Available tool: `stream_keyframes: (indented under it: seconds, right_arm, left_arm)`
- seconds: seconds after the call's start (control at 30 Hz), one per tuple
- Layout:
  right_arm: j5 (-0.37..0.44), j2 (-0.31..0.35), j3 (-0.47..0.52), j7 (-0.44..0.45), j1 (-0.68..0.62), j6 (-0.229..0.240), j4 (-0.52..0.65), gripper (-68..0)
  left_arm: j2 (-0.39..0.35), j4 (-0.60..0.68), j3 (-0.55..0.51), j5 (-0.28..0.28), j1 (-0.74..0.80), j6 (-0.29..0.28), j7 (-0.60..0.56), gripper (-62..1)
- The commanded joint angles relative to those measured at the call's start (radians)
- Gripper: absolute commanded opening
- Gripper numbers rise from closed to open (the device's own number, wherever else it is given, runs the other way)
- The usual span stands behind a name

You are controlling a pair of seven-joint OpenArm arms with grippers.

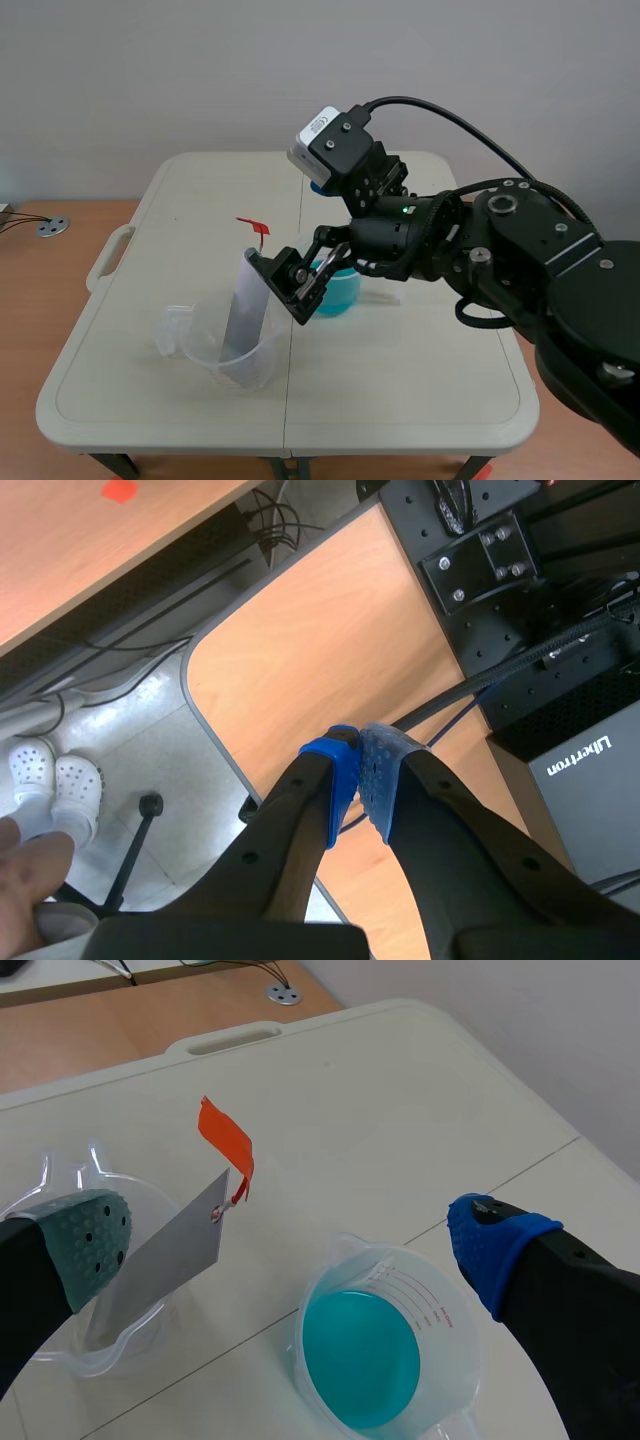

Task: Hold the metal plate by the orange handle, dip it into the blue solution, take it out and point at it, then put the plate back in the beaker on the left.
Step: 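Lift the metal plate out of the left beaker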

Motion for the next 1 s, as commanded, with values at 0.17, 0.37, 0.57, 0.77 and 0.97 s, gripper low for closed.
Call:
stream_keyframes:
  seconds: [0.17,0.37,0.57,0.77,0.97]
  right_arm:
    - [-0.013,-0.044,-0.045,0.013,0.062,-0.003,-0.051,-1.2]
    - [-0.024,-0.066,-0.055,0.024,0.074,-0.003,-0.066,-1.2]
    - [-0.035,-0.082,-0.060,0.023,0.074,0.004,-0.066,-1.3]
    - [-0.035,-0.094,-0.088,0.023,0.074,0.005,-0.066,-10.5]
    - [-0.031,-0.094,-0.105,0.023,0.072,0.004,-0.066,-17.1]
  left_arm:
    - [0.005,0.019,0.000,-0.006,-0.002,-0.001,-0.006,-59.0]
    - [0.005,0.019,0.000,-0.010,-0.003,-0.001,-0.006,-59.0]
    - [0.005,0.019,0.000,-0.010,-0.003,-0.001,-0.006,-59.0]
    - [0.005,0.019,0.000,-0.009,-0.003,-0.001,-0.006,-59.0]
    - [0.005,0.019,0.000,-0.009,-0.003,-0.001,-0.006,-59.0]
